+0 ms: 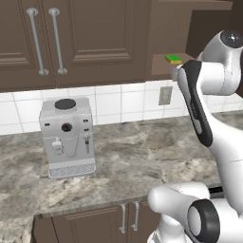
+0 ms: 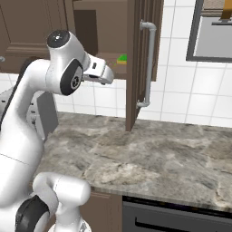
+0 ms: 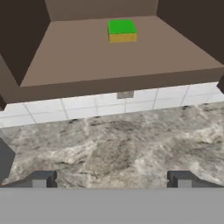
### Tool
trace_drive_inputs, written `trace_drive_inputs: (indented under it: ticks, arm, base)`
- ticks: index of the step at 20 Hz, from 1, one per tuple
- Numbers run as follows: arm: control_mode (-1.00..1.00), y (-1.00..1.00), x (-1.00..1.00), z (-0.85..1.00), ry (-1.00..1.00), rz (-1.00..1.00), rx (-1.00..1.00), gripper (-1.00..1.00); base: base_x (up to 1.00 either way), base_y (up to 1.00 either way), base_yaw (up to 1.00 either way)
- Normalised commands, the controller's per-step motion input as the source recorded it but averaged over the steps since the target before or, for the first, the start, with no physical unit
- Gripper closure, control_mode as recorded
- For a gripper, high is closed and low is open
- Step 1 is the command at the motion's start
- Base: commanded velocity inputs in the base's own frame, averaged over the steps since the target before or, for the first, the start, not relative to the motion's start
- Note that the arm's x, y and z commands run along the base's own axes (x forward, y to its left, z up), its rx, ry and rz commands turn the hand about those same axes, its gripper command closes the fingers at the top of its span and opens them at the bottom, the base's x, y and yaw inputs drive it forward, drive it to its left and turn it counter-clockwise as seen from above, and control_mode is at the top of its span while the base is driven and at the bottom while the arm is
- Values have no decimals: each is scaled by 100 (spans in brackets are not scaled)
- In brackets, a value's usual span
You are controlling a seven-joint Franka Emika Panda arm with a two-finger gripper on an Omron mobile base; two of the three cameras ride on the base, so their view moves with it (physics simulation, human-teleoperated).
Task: Pick up the sponge and bar soap from the sink, and place them back in the cabinet, and close the cabinet door.
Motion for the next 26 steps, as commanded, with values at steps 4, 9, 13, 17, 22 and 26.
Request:
trace_drive_inputs:
  ticks: [4,9,13,17,22,26]
  arm:
    - [-100,18,-80,0,8,0,2,-100]
    - [-100,13,-79,-8,4,0,1,-100]
    - [-100,25,-67,-11,5,0,0,-100]
    - [-100,23,-64,-10,5,0,0,-100]
    - [-100,27,-47,-9,8,0,0,-100]
    - [-100,8,-45,-3,6,8,0,-100]
  base:
    - [0,0,0]
    - [0,0,0]
    - [0,0,0]
    - [0,0,0]
    - [0,0,0]
    - [0,0,0]
